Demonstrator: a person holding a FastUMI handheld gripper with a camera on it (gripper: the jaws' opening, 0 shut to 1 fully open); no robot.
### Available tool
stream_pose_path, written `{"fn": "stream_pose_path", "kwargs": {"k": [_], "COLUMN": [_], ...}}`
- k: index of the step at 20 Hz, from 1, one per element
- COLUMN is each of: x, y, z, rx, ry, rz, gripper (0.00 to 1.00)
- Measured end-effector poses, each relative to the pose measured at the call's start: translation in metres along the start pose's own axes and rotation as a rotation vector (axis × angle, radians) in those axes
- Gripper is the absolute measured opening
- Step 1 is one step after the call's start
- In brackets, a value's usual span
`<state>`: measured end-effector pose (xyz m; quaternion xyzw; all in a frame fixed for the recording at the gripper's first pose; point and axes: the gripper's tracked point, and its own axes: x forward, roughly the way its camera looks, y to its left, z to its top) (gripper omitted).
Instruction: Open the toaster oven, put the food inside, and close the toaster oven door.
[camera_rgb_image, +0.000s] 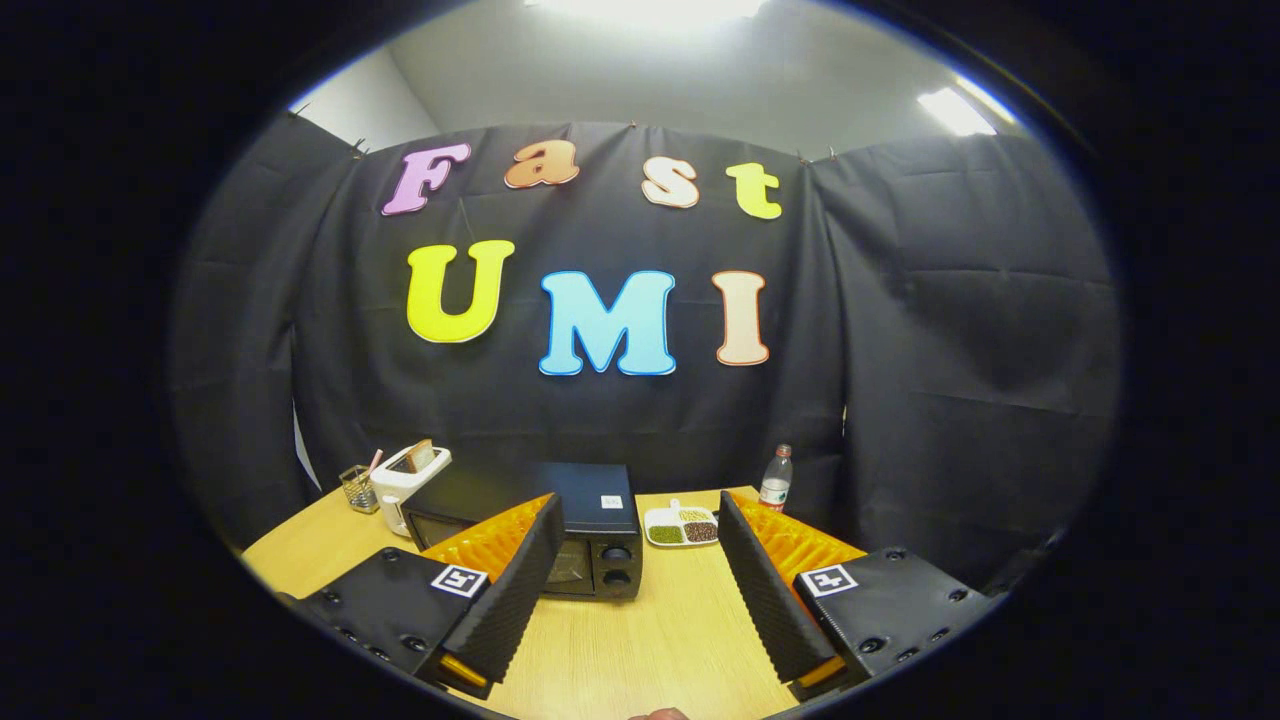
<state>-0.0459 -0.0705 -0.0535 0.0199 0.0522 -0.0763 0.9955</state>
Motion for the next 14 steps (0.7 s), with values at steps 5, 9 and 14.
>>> {"fn": "stream_pose_path", "kwargs": {"k": [5,9,14], "x": [0.007,0.011,0.014], "y": [0.015,0.034,0.041], "z": [0.013,0.013,0.014], "rx": [-0.01,-0.018,-0.03], "ry": [-0.019,-0.012,-0.005], "rz": [0.029,0.061,0.058], "gripper": [0.98,0.98,0.98]}}
